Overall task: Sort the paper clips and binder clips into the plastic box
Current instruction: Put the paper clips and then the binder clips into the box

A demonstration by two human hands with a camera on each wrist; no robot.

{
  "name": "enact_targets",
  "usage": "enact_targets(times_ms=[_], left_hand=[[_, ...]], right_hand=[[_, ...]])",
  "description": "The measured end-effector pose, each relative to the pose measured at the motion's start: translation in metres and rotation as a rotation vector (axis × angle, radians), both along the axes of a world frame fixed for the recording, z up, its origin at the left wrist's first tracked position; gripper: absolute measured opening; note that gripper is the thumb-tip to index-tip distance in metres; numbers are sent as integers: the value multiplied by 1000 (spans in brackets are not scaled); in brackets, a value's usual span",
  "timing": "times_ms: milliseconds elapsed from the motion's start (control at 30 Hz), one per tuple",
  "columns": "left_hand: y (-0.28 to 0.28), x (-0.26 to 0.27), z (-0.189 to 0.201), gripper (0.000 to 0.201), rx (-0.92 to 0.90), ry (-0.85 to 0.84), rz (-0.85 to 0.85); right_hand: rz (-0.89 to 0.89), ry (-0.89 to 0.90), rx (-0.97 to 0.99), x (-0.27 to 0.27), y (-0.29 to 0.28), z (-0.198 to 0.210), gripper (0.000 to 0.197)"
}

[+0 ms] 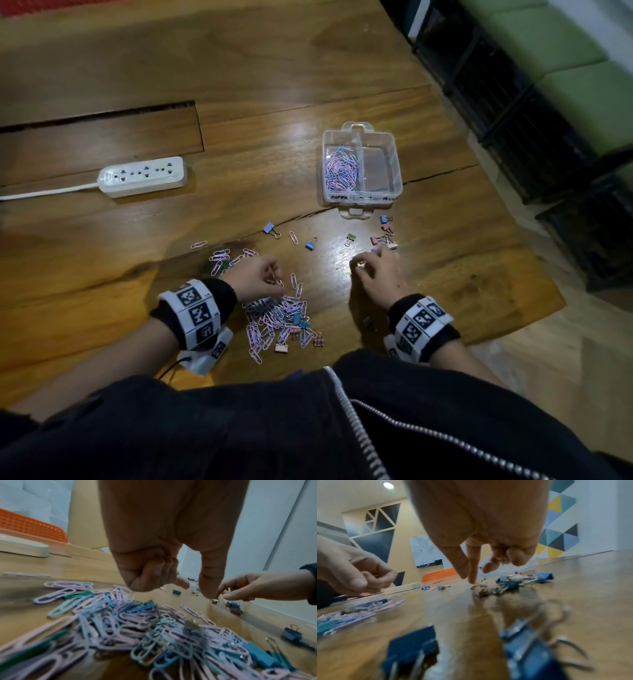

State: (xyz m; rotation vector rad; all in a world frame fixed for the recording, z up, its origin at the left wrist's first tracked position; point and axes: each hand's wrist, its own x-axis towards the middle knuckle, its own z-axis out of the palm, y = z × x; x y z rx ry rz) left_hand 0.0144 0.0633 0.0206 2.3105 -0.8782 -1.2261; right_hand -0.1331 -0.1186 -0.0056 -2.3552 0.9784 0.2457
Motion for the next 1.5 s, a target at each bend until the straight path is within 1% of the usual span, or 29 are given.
enact_targets(times_ms=[100,167,267,367,433,500,600,700,800,900,1067,1167,1233,1300,1367,1433,1500], left_hand=[[-10,-4,0,12,-29,-75,-31],[-16,-8,0,13,-25,-96,-76],[-18,-14,-1,18,29,-113,-184],[-13,-13,-4,28,93,-155,-249],[-10,-14,-5,35,131,-200,-275],[-8,-17,-6,36,155,-229,-297],[-8,-21,-9,28,143,-226,-294],[-10,-21,-9,20,96,-198,-219],[-10,-16,-7,13,61,-191,-177],[-9,-12,-7,8,80,-193,-162],[-5,-10,-10,14,84,-164,-148],[-2,-8,-13,18,76,-165,-135],[-1,-8,-14,18,72,-152,-129],[0,-7,-14,18,71,-136,-124],[0,-8,-12,20,55,-124,-126],[-1,-9,-9,28,31,-98,-147],[-2,-10,-6,40,24,-92,-203]], right_hand=[[-185,-94,-60,-4,-18,4,23],[-269,-74,-92,-3,-31,8,24],[-341,-23,-61,0,-46,10,29],[-374,-50,-59,2,-55,8,28],[-362,-91,-37,2,-56,6,25],[-330,-90,-16,5,-53,5,22],[-272,-40,-51,9,-52,6,23],[-251,-36,-80,11,-55,8,22],[-288,-49,-79,10,-64,8,28],[-333,-2,-41,7,-72,4,33],[-355,-11,9,1,-74,-2,25],[-406,-21,-6,-4,-76,-1,28],[-413,-15,-7,-5,-76,1,33],[-379,-24,-18,-2,-73,4,32],[-315,-25,-46,2,-71,5,24],[-268,-7,-66,5,-69,6,20],[-256,0,-70,8,-69,6,17]])
